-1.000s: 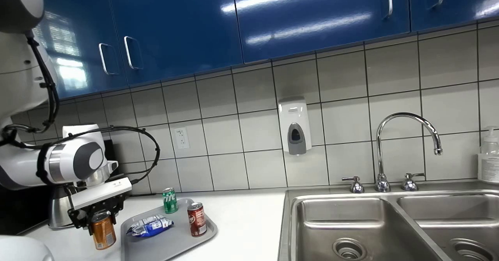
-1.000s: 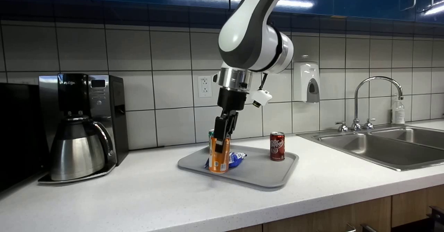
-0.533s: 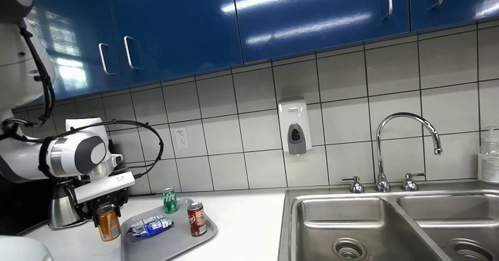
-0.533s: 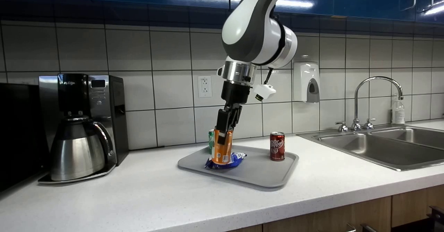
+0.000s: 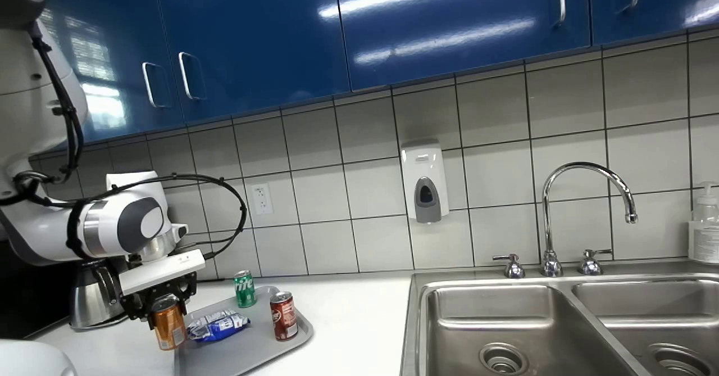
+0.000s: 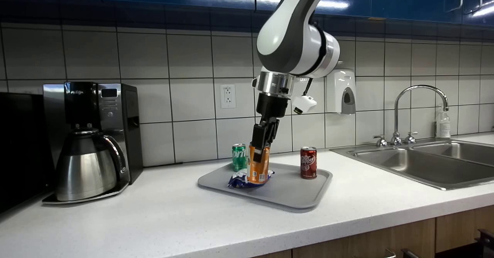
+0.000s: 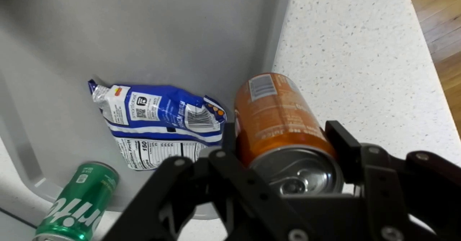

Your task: Move the soda cans on the table onto the tray

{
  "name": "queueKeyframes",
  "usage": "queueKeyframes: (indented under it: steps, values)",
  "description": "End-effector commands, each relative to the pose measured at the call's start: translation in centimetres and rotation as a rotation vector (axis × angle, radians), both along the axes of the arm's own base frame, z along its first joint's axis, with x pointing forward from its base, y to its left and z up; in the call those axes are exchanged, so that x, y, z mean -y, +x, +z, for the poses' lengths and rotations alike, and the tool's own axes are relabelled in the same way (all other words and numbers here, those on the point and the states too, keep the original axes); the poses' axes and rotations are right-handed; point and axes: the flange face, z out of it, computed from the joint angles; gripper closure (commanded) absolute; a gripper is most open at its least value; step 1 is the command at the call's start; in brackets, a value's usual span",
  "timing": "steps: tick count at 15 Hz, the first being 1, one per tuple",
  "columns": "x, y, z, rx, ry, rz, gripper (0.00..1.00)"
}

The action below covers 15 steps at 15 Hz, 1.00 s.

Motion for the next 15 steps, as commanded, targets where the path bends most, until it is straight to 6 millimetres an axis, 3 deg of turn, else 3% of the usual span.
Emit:
queueKeyframes:
  steps: [1, 15]
  values:
    - [1.4, -0.4, 0.6, 0.036, -0.012, -0.025, 0.62]
    - [4.2, 0.3, -1.0, 0.042, -0.071, -0.099, 0.62]
